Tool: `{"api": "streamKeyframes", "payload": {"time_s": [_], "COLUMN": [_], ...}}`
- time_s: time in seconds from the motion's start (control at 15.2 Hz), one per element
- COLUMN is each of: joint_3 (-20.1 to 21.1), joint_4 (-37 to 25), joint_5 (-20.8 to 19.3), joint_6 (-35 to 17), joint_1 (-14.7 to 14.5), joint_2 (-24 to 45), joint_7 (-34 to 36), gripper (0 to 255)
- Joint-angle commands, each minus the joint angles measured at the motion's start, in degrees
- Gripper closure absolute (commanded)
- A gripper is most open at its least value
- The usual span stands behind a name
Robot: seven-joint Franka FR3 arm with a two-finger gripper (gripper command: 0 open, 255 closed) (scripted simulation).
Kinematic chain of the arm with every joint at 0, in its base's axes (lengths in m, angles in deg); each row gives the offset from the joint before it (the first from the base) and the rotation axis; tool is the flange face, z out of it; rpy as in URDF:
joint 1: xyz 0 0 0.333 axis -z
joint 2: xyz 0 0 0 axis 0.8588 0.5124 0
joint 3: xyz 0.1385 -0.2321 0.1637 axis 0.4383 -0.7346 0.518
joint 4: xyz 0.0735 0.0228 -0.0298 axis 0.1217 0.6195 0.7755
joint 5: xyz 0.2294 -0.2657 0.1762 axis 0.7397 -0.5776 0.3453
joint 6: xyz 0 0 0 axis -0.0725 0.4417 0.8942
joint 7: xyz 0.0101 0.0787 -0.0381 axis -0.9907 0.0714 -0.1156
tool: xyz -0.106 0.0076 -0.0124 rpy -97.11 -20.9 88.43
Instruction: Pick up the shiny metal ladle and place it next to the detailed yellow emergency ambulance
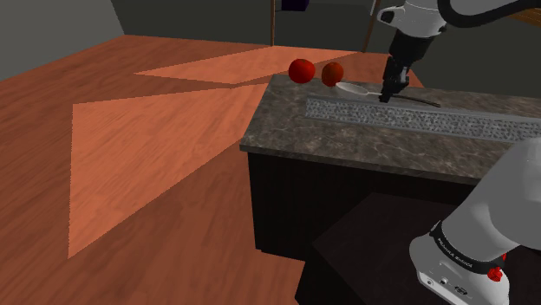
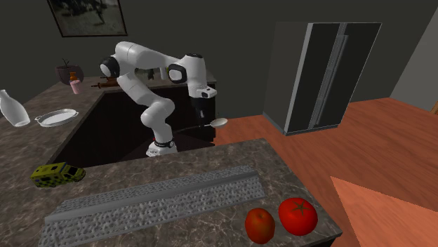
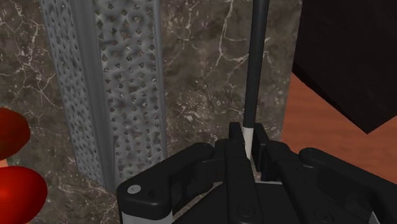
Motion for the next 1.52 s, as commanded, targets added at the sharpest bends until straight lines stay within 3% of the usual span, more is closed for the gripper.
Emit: {"api": "streamKeyframes", "payload": {"time_s": [0.0, 0.73, 1.45], "joint_3": [-1.4, -10.8, -23.5], "joint_4": [2.4, 8.1, 4.4], "joint_5": [-1.4, -10.8, -23.5], "joint_6": [1.8, 14.0, 23.9], "joint_1": [1.5, 11.8, 21.3], "joint_2": [-4.4, -24.0, -34.0], "joint_7": [-2.0, -15.5, -32.1], "gripper": [255, 255, 255]}}
